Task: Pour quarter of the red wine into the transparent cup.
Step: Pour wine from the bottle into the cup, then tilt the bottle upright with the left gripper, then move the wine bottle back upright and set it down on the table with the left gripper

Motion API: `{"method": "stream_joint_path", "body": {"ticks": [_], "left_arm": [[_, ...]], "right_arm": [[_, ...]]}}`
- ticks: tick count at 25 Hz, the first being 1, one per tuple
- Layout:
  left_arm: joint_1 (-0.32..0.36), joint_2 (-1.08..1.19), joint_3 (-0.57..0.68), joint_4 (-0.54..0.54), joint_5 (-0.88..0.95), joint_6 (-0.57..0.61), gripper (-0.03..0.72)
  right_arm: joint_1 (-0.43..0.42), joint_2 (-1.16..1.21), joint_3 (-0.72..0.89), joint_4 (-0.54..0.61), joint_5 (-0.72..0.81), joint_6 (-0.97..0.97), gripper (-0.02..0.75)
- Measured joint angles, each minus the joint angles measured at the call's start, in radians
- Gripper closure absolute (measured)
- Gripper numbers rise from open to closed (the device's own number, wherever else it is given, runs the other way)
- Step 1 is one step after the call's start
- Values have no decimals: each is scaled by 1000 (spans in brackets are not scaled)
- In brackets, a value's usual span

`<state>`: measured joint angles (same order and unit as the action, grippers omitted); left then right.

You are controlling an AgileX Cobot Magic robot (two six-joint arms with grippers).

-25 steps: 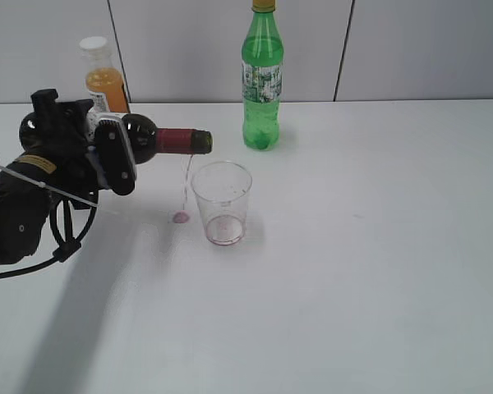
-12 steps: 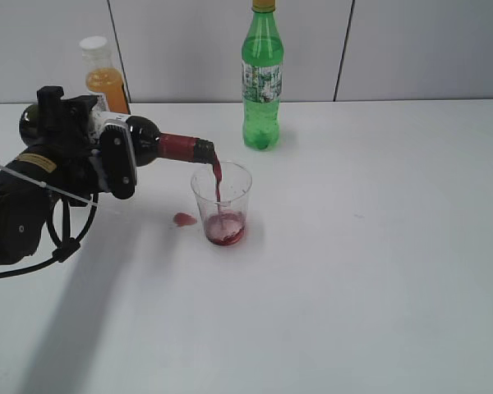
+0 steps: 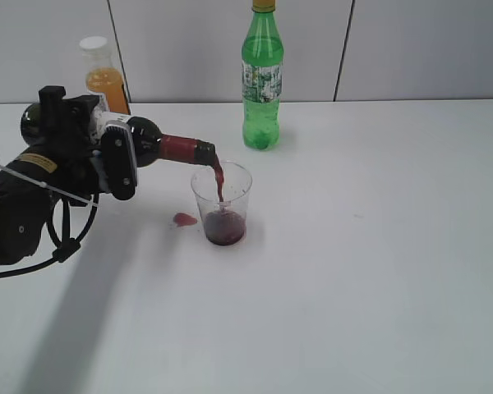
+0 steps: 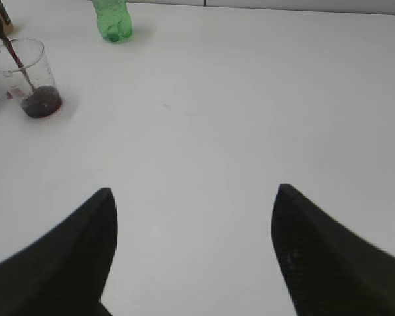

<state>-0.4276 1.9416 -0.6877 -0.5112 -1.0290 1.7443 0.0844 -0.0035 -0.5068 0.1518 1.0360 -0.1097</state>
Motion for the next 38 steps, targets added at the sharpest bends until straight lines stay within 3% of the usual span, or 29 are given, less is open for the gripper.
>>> {"method": "stream_joint_path", "body": {"ticks": [5, 14, 17, 29, 38], "left_arm": [[0, 0, 0, 32, 0, -22, 136], [0, 0, 0, 87, 10, -252, 136], [0, 0, 0, 119, 19, -405, 136], [2, 0, 0, 361, 6, -1195, 136], [66, 1, -48, 544, 12, -1694, 136]], "right_arm": [[0, 0, 0, 0, 0, 0, 153], [0, 0, 0, 0, 0, -1, 153], [0, 0, 0, 0, 0, -1, 153], [0, 0, 0, 0, 0, 0, 153], [0, 0, 0, 0, 0, -1, 153]]}}
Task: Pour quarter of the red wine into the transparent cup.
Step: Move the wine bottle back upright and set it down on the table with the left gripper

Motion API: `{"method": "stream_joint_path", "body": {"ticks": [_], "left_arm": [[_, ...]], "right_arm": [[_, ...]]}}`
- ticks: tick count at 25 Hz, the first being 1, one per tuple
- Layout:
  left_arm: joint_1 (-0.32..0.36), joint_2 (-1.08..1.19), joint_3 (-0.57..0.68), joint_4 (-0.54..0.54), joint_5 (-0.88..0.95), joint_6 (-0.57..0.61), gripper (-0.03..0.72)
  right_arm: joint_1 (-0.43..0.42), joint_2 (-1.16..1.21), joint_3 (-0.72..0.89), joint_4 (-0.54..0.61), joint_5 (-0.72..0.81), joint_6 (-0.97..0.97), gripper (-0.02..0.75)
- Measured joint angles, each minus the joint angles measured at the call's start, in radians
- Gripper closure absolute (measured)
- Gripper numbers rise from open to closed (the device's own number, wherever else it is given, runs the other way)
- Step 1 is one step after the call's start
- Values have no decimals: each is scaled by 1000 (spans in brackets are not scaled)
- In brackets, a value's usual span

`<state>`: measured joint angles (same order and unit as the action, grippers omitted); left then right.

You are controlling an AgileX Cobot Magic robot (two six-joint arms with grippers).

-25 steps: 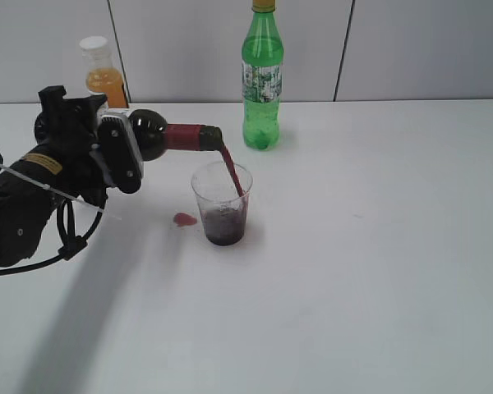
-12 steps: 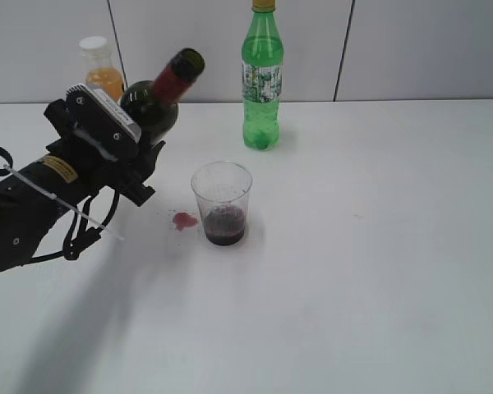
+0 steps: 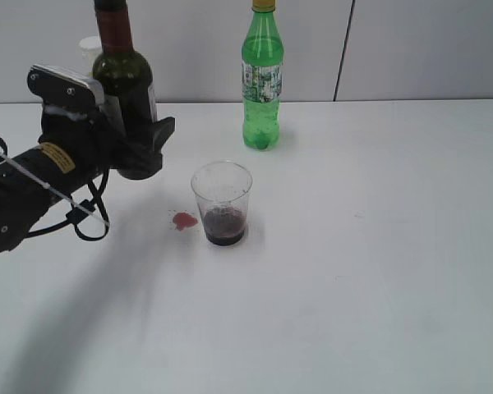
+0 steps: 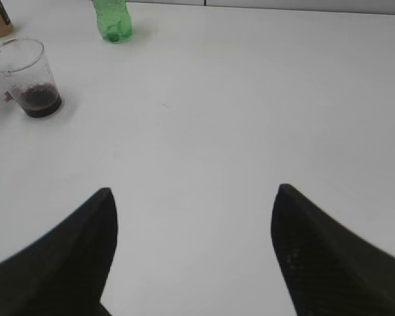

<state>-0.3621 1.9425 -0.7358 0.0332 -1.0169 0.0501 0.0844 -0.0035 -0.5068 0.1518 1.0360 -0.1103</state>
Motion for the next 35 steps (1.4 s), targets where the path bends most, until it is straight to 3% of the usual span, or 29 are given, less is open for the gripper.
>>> {"method": "stream_joint_path", "body": {"ticks": [7, 14, 20, 35], "left_arm": [[37, 36, -161, 134, 50, -178, 136], [37, 180, -362, 219, 128, -195, 136], [38, 274, -495, 231, 210, -195, 136], [58, 375, -558, 266, 219, -207, 136]], "right_arm": [[0, 0, 0, 0, 0, 0, 153], [0, 0, 0, 0, 0, 0, 153], [0, 0, 0, 0, 0, -1, 153], [0, 0, 0, 0, 0, 0, 153]]}}
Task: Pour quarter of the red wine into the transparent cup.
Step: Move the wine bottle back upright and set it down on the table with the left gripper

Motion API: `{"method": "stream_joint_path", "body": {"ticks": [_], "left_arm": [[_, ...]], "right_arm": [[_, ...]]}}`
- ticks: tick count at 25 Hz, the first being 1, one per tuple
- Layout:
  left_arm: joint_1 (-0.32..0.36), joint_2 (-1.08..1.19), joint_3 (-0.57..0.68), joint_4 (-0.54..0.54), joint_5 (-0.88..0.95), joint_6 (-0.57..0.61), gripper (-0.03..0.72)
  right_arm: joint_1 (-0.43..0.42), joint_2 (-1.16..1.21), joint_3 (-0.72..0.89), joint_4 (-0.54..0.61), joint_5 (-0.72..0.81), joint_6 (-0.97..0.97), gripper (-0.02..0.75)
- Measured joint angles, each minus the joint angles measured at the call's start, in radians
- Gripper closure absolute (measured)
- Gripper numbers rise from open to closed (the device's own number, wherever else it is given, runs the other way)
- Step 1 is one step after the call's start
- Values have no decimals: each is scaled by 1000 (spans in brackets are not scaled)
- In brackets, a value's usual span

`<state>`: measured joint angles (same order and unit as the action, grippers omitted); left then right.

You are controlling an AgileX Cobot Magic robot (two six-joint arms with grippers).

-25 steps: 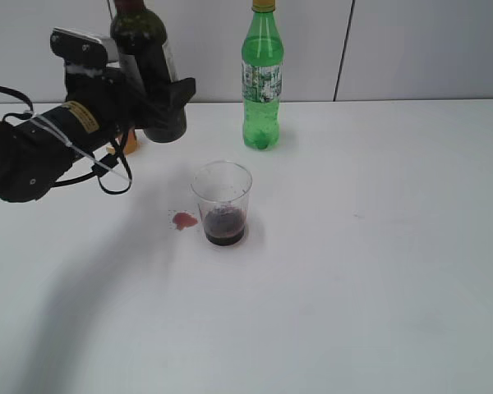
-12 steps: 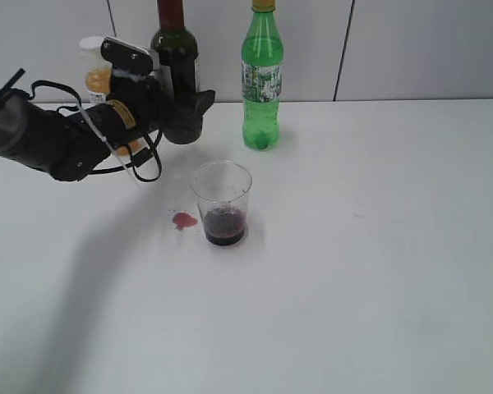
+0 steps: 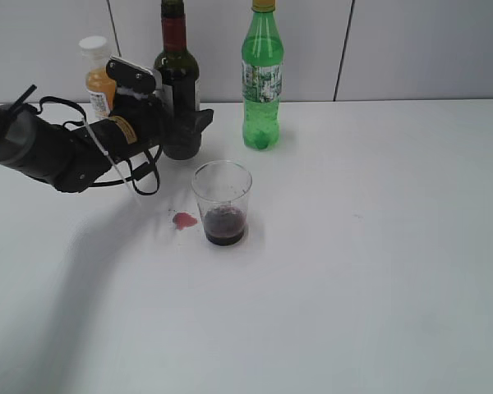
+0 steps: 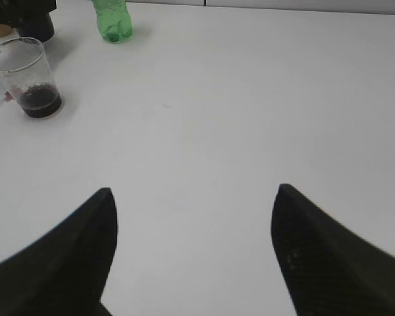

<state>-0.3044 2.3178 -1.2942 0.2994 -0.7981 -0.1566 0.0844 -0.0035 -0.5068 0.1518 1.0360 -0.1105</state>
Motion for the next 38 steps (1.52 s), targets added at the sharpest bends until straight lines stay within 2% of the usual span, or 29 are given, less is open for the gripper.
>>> {"method": "stream_joint_path", "body": {"ticks": [5, 19, 23, 25, 32, 38], "left_arm": [[0, 34, 0, 3, -25, -71, 136], [0, 47, 0, 23, -80, -83, 134], [0, 35, -11, 20, -155, -95, 35], [-1, 27, -13, 19, -156, -98, 17], [-1, -1, -13, 19, -125, -100, 11], [-1, -125, 30, 20, -91, -100, 15]], "right_arm": [[0, 0, 0, 0, 0, -1, 153], [0, 0, 0, 0, 0, 0, 153], [0, 0, 0, 0, 0, 0, 153], [0, 0, 0, 0, 0, 0, 153], [0, 0, 0, 0, 0, 0, 153], [0, 0, 0, 0, 0, 0, 153]]}}
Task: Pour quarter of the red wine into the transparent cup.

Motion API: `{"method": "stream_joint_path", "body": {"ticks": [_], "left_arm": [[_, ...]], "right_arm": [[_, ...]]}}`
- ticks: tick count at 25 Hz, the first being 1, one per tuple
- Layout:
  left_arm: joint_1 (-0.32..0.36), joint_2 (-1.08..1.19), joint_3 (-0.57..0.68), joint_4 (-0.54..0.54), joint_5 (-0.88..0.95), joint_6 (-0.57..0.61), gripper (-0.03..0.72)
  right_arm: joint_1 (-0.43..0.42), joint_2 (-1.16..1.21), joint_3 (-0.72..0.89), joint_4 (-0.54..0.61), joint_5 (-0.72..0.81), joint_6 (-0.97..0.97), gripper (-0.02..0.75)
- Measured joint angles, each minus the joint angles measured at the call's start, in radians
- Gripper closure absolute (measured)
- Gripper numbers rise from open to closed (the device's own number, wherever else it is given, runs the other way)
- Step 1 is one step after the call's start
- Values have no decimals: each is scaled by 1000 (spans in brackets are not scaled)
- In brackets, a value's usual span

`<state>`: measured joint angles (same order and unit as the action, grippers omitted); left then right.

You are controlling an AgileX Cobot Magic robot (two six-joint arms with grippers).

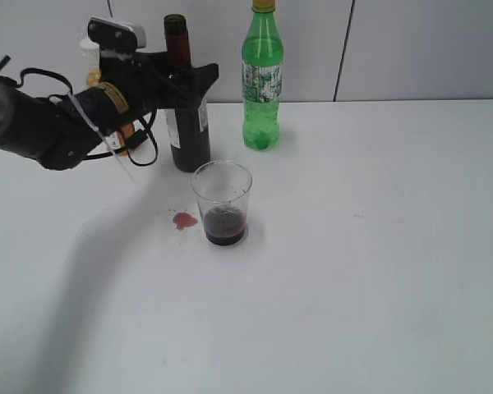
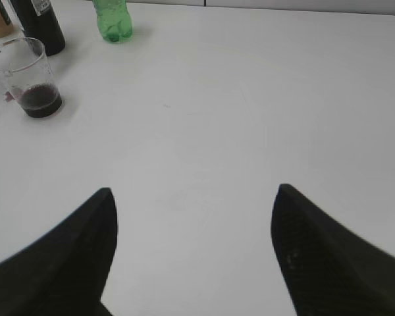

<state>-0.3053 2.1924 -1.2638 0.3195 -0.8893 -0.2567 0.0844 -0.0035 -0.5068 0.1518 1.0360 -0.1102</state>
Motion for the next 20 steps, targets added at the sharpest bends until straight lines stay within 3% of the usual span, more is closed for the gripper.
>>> {"method": "stream_joint_path", "body": {"ticks": [9, 20], "left_arm": [[0, -214, 21, 15, 39, 0, 28], [0, -591, 65, 19, 573, 0, 48]], "right_arm": [[0, 0, 0, 0, 0, -1, 153], [0, 0, 0, 0, 0, 0, 153]]}}
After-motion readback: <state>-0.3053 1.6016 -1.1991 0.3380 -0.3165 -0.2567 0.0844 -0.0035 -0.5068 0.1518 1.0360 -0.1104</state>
